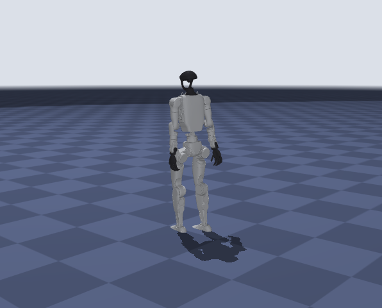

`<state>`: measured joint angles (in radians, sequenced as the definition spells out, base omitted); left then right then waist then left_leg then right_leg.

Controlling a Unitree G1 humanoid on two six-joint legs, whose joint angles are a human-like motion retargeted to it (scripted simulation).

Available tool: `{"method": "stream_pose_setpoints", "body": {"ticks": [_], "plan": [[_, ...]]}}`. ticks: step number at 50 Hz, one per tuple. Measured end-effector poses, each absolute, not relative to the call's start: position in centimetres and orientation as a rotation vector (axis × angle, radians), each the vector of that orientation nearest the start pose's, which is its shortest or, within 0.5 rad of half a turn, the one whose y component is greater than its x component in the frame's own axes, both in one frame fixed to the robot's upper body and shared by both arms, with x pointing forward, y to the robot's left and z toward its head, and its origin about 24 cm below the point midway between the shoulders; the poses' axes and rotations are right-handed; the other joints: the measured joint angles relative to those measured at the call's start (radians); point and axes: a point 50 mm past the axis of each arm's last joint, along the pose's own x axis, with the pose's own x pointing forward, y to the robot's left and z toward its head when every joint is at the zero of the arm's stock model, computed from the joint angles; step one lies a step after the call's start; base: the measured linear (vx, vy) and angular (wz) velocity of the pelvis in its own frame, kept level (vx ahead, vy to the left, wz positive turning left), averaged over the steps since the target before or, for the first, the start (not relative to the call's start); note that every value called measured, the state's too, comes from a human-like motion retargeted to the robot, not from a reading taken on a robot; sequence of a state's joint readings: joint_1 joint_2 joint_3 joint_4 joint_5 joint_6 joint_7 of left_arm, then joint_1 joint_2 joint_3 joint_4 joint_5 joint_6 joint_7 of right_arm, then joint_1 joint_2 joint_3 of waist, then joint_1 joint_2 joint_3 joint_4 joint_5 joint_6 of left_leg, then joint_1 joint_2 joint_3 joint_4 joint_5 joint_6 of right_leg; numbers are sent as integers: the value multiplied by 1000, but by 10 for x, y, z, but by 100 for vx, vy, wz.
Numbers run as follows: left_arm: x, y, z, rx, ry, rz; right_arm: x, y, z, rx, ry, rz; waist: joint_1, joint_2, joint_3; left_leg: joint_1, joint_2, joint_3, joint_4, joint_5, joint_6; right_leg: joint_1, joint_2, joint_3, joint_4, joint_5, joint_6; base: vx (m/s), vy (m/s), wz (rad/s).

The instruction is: Upper body actions

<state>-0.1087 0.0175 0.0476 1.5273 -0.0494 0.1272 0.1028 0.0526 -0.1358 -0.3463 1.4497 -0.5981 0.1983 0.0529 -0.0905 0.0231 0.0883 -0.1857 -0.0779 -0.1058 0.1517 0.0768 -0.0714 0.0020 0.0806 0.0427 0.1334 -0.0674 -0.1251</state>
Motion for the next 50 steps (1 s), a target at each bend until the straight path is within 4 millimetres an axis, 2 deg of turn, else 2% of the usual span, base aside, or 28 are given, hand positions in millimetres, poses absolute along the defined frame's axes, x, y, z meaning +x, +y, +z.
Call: {"method": "stream_pose_setpoints", "body": {"ticks": [3,5,7,8,12,14,17,22,26,27,28,29,30,36,38,41,45,47,50], "plan": [[64,162,-178,56,1518,148,-2,-224,-175,-298,1715,42,116,-4,56,-19,11,55,-22,-7,27,7,-8,-69,-11,6,-10,-60,-12,149],[67,158,-177,43,1511,178,0,-230,-173,-312,1707,27,173,-11,80,-38,38,166,-39,-53,54,8,-39,-147,-27,6,-9,-67,-17,201],[62,152,-178,-16,1526,222,0,-237,-172,-352,1706,18,175,-19,86,-47,75,327,-59,-107,69,15,-63,-248,-44,-1,-14,-60,-17,271],[56,149,-179,-55,1541,239,-2,-240,-171,-373,1710,12,164,-21,79,-50,101,439,-68,-133,68,17,-81,-308,-55,-4,-8,-56,-14,314],[33,142,-181,-174,1618,283,-19,-247,-169,-395,1751,-39,79,-23,22,-26,202,943,-53,-183,4,29,-138,-591,-99,-24,13,-46,-8,360],[28,143,-181,-196,1629,300,-28,-247,-168,-361,1774,-58,52,-24,-2,17,222,1136,-39,-188,6,39,-153,-727,-119,-35,27,-45,-6,353],[30,149,-181,-194,1619,319,-38,-242,-168,-304,1797,-80,26,-34,-21,80,225,1276,-12,-183,38,66,-170,-928,-146,-47,55,-46,-8,340],[31,160,-180,-174,1617,346,-51,-229,-170,-247,1827,-96,3,-78,-79,164,219,1385,53,-188,75,86,-207,-1149,-163,-71,102,-26,-4,321],[29,160,-180,-186,1622,372,-52,-222,-171,-235,1827,-62,22,-79,-118,209,186,1351,20,-157,61,98,-195,-1288,-167,-83,131,-17,10,237],[28,159,-180,-195,1623,380,-50,-223,-172,-244,1820,-52,40,-71,-122,217,179,1324,1,-147,35,102,-185,-1308,-164,-86,136,-15,17,124],[26,157,-181,-206,1624,389,-47,-224,-172,-261,1812,-42,66,-59,-124,227,172,1310,-27,-156,-21,105,-168,-1319,-159,-90,140,-10,18,81],[23,155,-181,-221,1629,395,-44,-227,-172,-283,1804,-32,91,-56,-124,221,156,1281,-50,-155,-24,113,-163,-1326,-158,-89,142,-5,20,45],[20,151,-181,-239,1635,400,-40,-231,-171,-309,1795,-23,114,-56,-123,206,135,1245,-69,-150,-1,121,-164,-1332,-159,-86,143,-6,22,39],[3,147,-181,-265,1680,438,3,-234,-173,-385,1644,18,194,-47,-96,187,107,1113,-89,-179,28,170,-162,-1384,-148,-65,161,-12,22,30],[-4,147,-181,-252,1707,432,12,-235,-173,-403,1618,46,211,-40,-97,188,102,1096,-91,-191,36,189,-163,-1390,-139,-51,147,-10,27,45],[-15,146,-179,-233,1749,433,15,-235,-173,-429,1595,54,195,-10,-99,183,119,1027,-85,-201,50,217,-173,-1329,-78,10,94,-4,22,104],[-11,145,-179,-214,1752,405,9,-234,-173,-422,1597,54,98,84,-94,160,201,891,-67,-199,66,218,-183,-1237,104,97,-57,-9,20,211],[-1,146,-180,-201,1720,388,3,-234,-173,-410,1615,52,77,111,-87,146,228,844,-59,-194,70,163,-223,-1120,254,83,-64,-8,25,180],[16,150,-181,-184,1662,361,-8,-229,-174,-384,1663,57,75,90,-69,139,204,793,-71,-177,80,-2,-238,-797,432,54,-21,-12,14,147]]}}
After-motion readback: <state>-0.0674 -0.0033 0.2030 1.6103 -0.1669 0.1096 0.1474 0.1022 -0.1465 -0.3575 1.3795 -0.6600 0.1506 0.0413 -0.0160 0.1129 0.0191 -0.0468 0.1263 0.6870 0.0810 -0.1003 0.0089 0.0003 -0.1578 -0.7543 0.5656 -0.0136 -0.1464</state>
